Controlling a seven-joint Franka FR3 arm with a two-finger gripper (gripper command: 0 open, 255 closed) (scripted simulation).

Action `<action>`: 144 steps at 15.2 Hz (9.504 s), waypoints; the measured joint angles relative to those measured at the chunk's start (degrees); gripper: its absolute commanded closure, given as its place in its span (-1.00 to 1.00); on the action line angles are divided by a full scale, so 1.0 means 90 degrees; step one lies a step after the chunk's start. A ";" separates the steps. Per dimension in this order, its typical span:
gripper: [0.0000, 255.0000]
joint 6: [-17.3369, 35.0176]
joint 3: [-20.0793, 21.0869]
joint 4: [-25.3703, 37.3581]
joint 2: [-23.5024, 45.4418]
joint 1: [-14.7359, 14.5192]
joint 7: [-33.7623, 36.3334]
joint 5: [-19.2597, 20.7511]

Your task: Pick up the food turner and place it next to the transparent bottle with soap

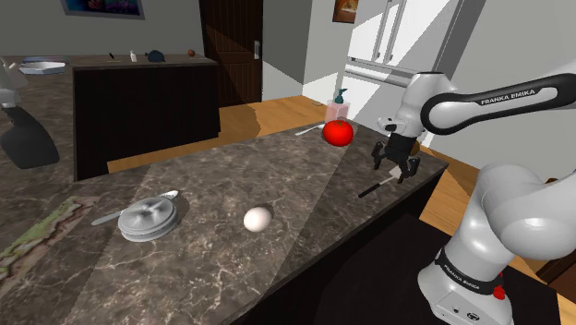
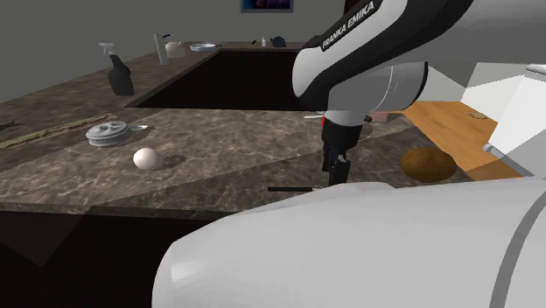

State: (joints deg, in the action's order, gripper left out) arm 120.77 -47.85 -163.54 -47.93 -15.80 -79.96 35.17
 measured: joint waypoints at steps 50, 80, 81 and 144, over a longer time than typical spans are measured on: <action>1.00 -0.2535 0.1430 0.1726 -0.0812 -0.0206 -0.0030 -0.1177; 1.00 -0.3362 0.0092 0.5269 0.1473 -0.1344 -0.1422 -0.1615; 1.00 -0.3347 -0.0123 0.5491 0.1678 -0.1463 -0.1575 -0.1667; 1.00 -0.0452 -0.7882 0.6752 0.1345 -0.8068 -0.2177 -0.0457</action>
State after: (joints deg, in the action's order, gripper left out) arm 116.70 -118.79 -102.77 -35.83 -88.42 -99.55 31.05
